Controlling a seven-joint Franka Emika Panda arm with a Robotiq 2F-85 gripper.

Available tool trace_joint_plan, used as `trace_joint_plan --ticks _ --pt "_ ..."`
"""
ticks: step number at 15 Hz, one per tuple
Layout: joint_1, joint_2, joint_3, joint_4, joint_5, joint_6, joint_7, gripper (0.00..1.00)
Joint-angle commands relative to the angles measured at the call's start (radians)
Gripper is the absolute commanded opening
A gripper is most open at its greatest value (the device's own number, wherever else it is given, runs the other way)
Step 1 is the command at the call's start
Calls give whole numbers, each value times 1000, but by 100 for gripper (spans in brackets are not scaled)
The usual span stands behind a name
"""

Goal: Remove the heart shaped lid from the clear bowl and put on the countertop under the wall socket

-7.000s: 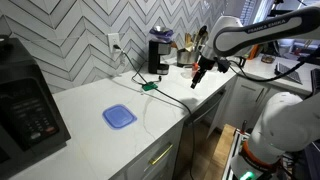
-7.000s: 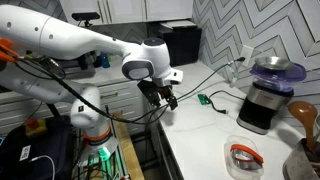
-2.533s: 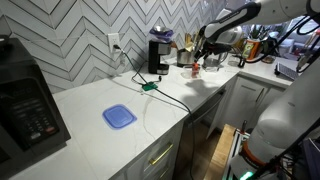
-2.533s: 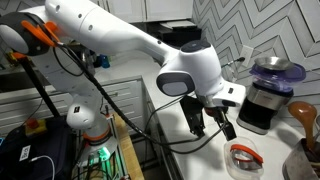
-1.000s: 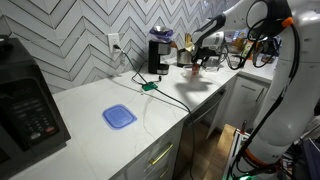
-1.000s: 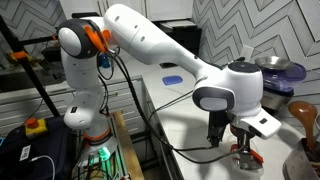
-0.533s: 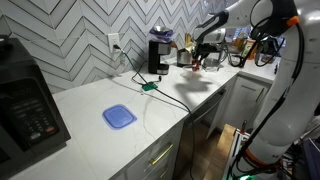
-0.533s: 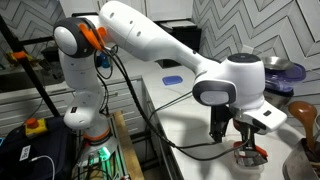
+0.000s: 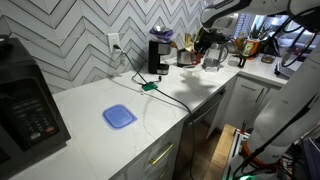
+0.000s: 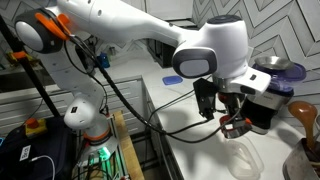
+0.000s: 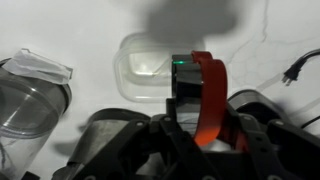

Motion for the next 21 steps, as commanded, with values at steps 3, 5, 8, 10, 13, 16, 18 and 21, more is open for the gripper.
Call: trace_joint_plan --ticks 3,5,8,10,13,16,18,21 --pt "67 -318 72 -331 -56 -36 -131 19" --pt "109 -392 77 -384 -34 -70 -195 19" --pt "120 -347 77 -347 -42 -56 -149 44" --pt "123 -373 75 -364 -43 -57 -159 44" --pt "123 -375 73 -366 -43 -57 -166 44" --pt "166 -409 128 -407 -51 -51 -169 19" --pt "224 -462 190 -452 -56 -30 -173 19" --pt "335 -501 264 -456 -27 -21 -185 19"
